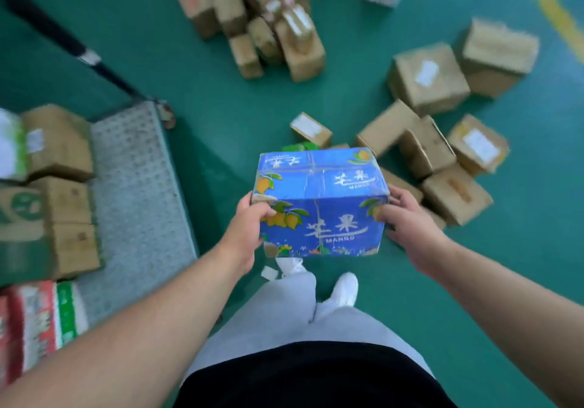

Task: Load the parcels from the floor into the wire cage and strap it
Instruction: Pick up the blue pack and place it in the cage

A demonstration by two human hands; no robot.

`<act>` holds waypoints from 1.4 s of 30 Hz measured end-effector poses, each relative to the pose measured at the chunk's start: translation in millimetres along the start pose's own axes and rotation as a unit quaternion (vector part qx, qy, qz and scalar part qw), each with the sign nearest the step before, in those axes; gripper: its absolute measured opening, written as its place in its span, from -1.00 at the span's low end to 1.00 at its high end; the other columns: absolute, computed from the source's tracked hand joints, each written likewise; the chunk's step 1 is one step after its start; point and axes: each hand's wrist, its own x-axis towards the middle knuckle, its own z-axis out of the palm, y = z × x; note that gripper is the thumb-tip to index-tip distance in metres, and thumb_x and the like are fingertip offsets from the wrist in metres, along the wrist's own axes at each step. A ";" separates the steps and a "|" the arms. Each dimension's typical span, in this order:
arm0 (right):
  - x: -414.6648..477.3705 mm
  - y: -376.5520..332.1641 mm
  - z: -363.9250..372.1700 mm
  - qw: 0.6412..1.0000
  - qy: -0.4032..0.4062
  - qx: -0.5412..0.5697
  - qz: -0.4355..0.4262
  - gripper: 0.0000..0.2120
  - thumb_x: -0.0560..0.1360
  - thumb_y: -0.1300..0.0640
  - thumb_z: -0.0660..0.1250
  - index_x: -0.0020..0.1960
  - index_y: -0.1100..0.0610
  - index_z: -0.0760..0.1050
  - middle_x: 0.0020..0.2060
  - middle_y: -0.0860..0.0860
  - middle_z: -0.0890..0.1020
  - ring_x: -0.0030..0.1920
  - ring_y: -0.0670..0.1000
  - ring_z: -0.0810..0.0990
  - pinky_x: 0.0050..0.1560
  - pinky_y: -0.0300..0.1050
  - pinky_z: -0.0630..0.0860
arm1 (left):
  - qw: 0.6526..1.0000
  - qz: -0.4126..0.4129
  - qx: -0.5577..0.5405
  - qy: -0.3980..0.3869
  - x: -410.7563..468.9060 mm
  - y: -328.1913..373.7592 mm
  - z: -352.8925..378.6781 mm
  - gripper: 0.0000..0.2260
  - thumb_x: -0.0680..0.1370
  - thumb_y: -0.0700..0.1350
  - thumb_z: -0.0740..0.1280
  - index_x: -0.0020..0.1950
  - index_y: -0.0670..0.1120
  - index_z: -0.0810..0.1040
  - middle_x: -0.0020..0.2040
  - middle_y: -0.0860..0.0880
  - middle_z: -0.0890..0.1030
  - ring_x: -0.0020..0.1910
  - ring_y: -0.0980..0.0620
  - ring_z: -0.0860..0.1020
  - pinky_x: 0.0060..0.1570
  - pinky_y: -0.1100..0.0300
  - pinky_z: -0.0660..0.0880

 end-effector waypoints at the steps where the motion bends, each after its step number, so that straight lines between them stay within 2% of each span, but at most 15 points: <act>1: -8.4 -1.4 2.4 1.000 -0.006 -0.016 0.014 -0.49 0.51 0.37 0.26 0.37 -0.06 0.45 0.11 -0.14 0.71 -0.11 -0.20 0.67 -0.10 -0.05 0.58 | 1.000 0.004 -0.009 -0.003 -2.8 -0.9 -3.7 -0.65 0.55 -0.26 0.21 0.27 0.02 0.53 -0.04 0.08 0.63 -0.09 0.05 0.59 -0.15 0.14 0.48; 2: -10.8 -13.3 9.9 0.999 -0.022 -0.032 0.023 -0.48 0.52 0.37 0.26 0.37 -0.06 0.45 0.10 -0.15 0.71 -0.10 -0.20 0.67 -0.03 0.04 0.60 | 1.000 0.010 -0.012 0.003 -2.7 2.6 -10.7 -0.66 0.56 -0.27 0.20 0.26 0.02 0.53 -0.04 0.08 0.63 -0.09 0.06 0.59 -0.18 0.16 0.46; 7: 7.7 -86.7 148.2 0.987 -0.105 -0.120 -0.036 -0.54 0.54 0.38 0.27 0.35 0.00 0.46 0.17 -0.04 0.67 -0.05 -0.15 0.62 -0.15 -0.17 0.40 | 0.986 0.058 -0.112 0.111 1.0 30.2 -129.1 -0.74 0.55 -0.29 0.24 0.11 0.02 0.54 0.03 -0.01 0.63 0.01 0.00 0.57 -0.13 0.16 0.43; 12: 26.1 -132.0 299.4 0.959 -0.184 -0.195 -0.092 -0.56 0.51 0.35 0.29 0.32 0.01 0.50 0.09 0.00 0.70 -0.04 -0.05 0.65 -0.15 -0.16 0.48 | 0.951 0.069 -0.210 0.217 6.7 48.3 -231.6 -0.75 0.57 -0.34 0.24 0.15 -0.04 0.48 -0.02 -0.02 0.58 -0.14 0.10 0.54 -0.40 0.42 0.43; 15: 25.8 -148.0 370.6 0.934 -0.240 -0.241 -0.112 -0.56 0.53 0.33 0.31 0.32 -0.03 0.46 0.15 0.00 0.67 0.04 -0.06 0.67 -0.06 -0.13 0.53 | 0.925 0.067 -0.252 0.277 9.3 52.5 -284.7 -0.77 0.57 -0.34 0.24 0.11 -0.04 0.48 0.01 -0.04 0.58 -0.13 0.07 0.56 -0.28 0.26 0.43; 19: 27.7 -162.5 445.7 0.889 -0.306 -0.310 -0.145 -0.59 0.56 0.28 0.32 0.32 -0.07 0.44 0.15 -0.12 0.62 -0.06 -0.26 0.64 -0.21 -0.35 0.48 | 0.887 0.037 -0.306 0.345 12.9 55.0 -334.6 -0.70 0.50 -0.23 0.36 0.23 -0.08 0.49 0.05 -0.05 0.62 -0.01 -0.05 0.62 -0.08 0.03 0.55; 22: 36.6 -176.3 508.7 0.836 -0.362 -0.378 -0.166 -0.63 0.55 0.23 0.35 0.30 -0.06 0.46 0.09 -0.15 0.64 -0.07 -0.20 0.62 -0.14 -0.26 0.47 | 0.849 0.010 -0.344 0.402 19.7 55.5 -367.1 -0.55 0.42 -0.13 0.39 0.31 -0.06 0.48 0.14 -0.12 0.61 0.16 -0.18 0.60 0.20 -0.21 0.55; 26: 40.1 -186.7 591.4 0.749 -0.444 -0.464 -0.164 -0.63 0.54 0.21 0.35 0.33 -0.02 0.49 -0.02 -0.12 0.66 -0.06 -0.09 0.65 -0.05 -0.14 0.53 | 0.782 -0.029 -0.391 0.484 15.0 57.1 -392.3 -0.75 0.51 -0.16 0.36 0.16 0.06 0.50 0.19 -0.06 0.55 0.15 -0.09 0.52 0.11 -0.07 0.47; 29: 32.8 -191.8 644.6 0.665 -0.531 -0.491 -0.187 -0.38 0.59 0.16 0.31 0.56 -0.22 0.22 -0.07 -0.17 0.62 -0.25 -0.13 0.60 -0.21 -0.18 0.49 | 0.726 -0.034 -0.420 0.544 4.9 58.6 -408.4 -0.64 0.55 -0.17 0.36 0.33 0.04 0.48 0.27 -0.02 0.52 0.21 -0.07 0.50 0.17 -0.08 0.40; 31: 27.6 -186.5 678.5 0.588 -0.582 -0.523 -0.205 -0.30 0.59 0.16 0.27 0.52 -0.45 0.14 -0.15 -0.09 0.64 -0.41 -0.11 0.55 -0.33 -0.19 0.46 | 0.691 -0.056 -0.444 0.568 -1.6 54.6 -414.6 -0.62 0.55 -0.16 0.37 0.35 0.06 0.47 0.29 -0.02 0.51 0.25 -0.09 0.49 0.21 -0.08 0.39; 33: 22.4 -172.9 705.7 0.533 -0.604 -0.552 -0.217 -0.37 0.56 0.20 0.26 0.54 -0.26 0.30 -0.25 -0.03 0.59 -0.52 -0.16 0.47 -0.42 -0.23 0.40 | 0.660 -0.075 -0.464 0.587 -10.4 50.1 -415.1 -0.57 0.45 -0.08 0.42 0.32 0.05 0.49 0.31 -0.04 0.53 0.27 -0.13 0.51 0.28 -0.15 0.43; 35: 13.8 -156.4 724.4 0.487 -0.608 -0.585 -0.224 -0.40 0.54 0.17 0.27 0.53 -0.18 0.35 -0.08 0.05 0.58 -0.54 -0.17 0.43 -0.45 -0.25 0.36 | 0.616 -0.085 -0.503 0.600 -17.8 36.2 -415.0 -0.38 0.31 -0.01 0.44 0.38 0.06 0.46 0.31 -0.07 0.55 0.27 -0.15 0.54 0.33 -0.28 0.46; 37: 4.9 -140.3 737.8 0.445 -0.624 -0.601 -0.228 -0.39 0.53 0.11 0.26 0.54 -0.23 0.31 0.16 0.14 0.57 -0.56 -0.16 0.46 -0.49 -0.27 0.37 | 0.579 -0.084 -0.528 0.616 -21.6 15.3 -416.6 -0.38 0.36 -0.02 0.42 0.43 0.08 0.42 0.32 -0.08 0.55 0.28 -0.16 0.54 0.36 -0.33 0.43; 39: -4.8 -125.2 749.3 0.412 -0.637 -0.615 -0.215 -0.37 0.53 0.09 0.26 0.56 -0.23 0.27 0.25 0.14 0.56 -0.54 -0.17 0.49 -0.49 -0.26 0.38 | 0.560 -0.099 -0.537 0.624 -33.4 14.5 -420.3 -0.48 0.37 -0.02 0.40 0.34 0.11 0.48 0.30 -0.10 0.57 0.25 -0.19 0.56 0.32 -0.30 0.47; 42: -22.0 -95.6 769.2 0.364 -0.636 -0.641 -0.229 -0.35 0.51 0.03 0.26 0.57 -0.23 0.24 0.29 0.08 0.55 -0.43 -0.11 0.60 -0.47 -0.24 0.42 | 0.546 -0.125 -0.524 0.642 -42.9 -5.9 -435.4 -0.83 0.50 -0.09 0.37 0.08 0.02 0.52 0.14 -0.14 0.59 0.02 -0.12 0.54 0.13 -0.17 0.47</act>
